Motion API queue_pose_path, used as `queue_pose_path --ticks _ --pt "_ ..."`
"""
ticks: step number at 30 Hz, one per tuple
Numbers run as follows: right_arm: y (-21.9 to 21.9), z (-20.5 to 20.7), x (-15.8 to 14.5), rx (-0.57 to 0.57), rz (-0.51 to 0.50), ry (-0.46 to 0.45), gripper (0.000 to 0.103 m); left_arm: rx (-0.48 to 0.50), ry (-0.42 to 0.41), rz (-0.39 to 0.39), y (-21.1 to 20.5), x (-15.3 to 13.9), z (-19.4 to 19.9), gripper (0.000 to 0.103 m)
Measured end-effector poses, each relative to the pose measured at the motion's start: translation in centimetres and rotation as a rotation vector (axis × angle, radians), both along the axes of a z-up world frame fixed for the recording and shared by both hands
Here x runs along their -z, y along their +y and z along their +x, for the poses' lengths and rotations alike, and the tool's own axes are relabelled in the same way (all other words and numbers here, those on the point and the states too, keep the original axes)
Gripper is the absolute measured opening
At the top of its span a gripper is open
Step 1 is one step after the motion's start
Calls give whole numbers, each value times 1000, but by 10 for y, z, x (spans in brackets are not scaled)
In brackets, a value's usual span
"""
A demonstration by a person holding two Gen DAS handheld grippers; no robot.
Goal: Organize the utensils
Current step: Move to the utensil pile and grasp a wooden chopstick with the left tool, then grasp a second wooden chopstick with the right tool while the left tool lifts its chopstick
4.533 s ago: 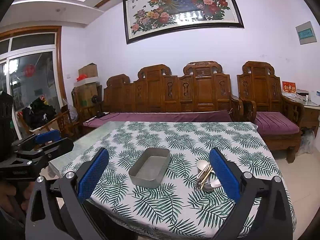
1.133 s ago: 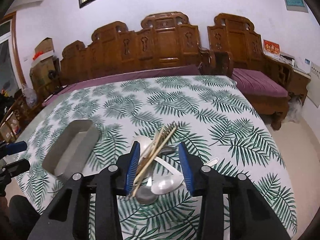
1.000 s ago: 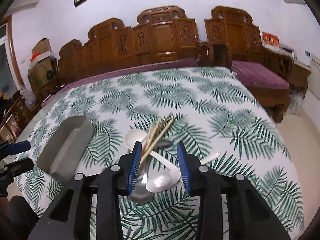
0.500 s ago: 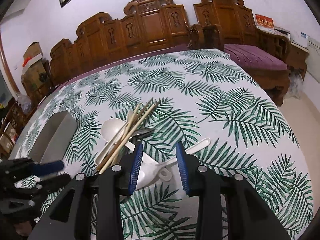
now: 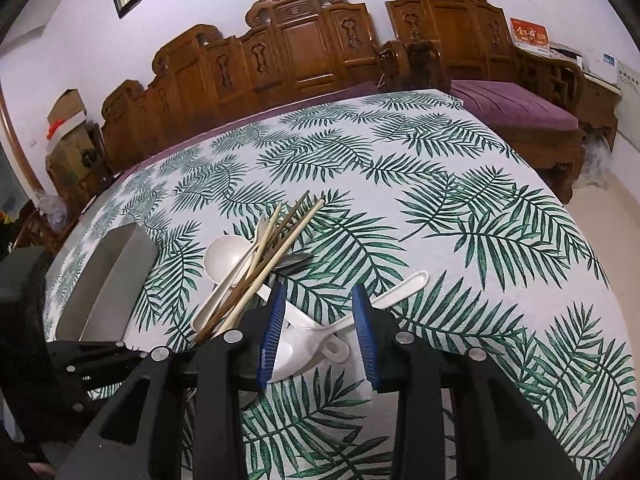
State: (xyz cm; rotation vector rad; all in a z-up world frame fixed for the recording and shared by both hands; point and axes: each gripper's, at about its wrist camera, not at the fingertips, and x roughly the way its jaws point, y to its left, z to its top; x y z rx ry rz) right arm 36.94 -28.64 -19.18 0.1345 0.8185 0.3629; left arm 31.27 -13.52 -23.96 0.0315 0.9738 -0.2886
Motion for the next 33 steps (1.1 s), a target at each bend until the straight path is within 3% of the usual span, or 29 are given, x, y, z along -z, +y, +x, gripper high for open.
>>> queue_pose_path --ticks 17,23,30,33 --pt "39 -4 0 -94 -9 1 37 -39 -188 -69 57 -65 -46 3" --pt "68 -7 7 -136 -22 11 37 -56 -200 -119 80 -67 -54 3" --pt "103 -6 27 -159 -62 62 37 -62 -222 -117 95 -67 -61 3" --pt "104 -2 33 -133 -57 90 32 -64 -229 -121 100 -70 -64 3"
